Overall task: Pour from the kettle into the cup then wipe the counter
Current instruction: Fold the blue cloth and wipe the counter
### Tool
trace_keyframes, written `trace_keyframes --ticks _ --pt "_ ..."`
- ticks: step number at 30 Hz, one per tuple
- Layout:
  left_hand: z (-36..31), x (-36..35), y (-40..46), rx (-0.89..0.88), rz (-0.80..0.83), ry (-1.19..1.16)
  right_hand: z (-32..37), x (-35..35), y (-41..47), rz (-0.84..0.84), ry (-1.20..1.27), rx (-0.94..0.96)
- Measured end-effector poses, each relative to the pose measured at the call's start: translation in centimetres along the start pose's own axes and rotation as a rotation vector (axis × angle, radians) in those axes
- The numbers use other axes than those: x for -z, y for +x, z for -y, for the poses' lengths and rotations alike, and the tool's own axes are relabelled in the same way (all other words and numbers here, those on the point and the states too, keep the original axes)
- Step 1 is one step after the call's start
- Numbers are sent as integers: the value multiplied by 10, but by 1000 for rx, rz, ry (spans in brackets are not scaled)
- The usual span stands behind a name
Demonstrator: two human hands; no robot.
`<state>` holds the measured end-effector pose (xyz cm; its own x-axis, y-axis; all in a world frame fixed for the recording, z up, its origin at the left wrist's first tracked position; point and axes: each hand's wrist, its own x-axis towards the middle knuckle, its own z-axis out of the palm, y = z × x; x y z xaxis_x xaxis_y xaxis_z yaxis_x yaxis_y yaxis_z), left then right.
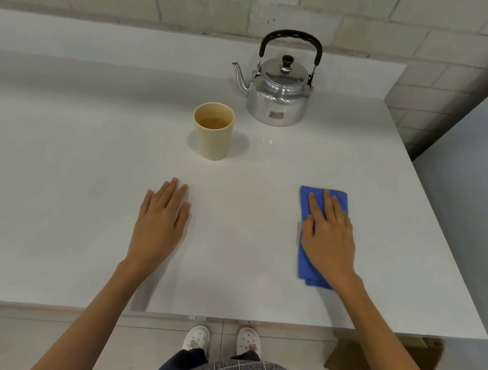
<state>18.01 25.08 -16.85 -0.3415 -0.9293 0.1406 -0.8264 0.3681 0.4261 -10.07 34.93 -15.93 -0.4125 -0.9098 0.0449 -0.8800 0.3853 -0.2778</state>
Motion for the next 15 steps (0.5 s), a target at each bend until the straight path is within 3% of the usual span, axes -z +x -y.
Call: trace_keyframes --ticks 8,15 --pt "-1 0 0 5 0 2 53 -15 68 89 -13 118" --pt "1 -2 1 16 11 4 93 -27 8 123 -21 340"
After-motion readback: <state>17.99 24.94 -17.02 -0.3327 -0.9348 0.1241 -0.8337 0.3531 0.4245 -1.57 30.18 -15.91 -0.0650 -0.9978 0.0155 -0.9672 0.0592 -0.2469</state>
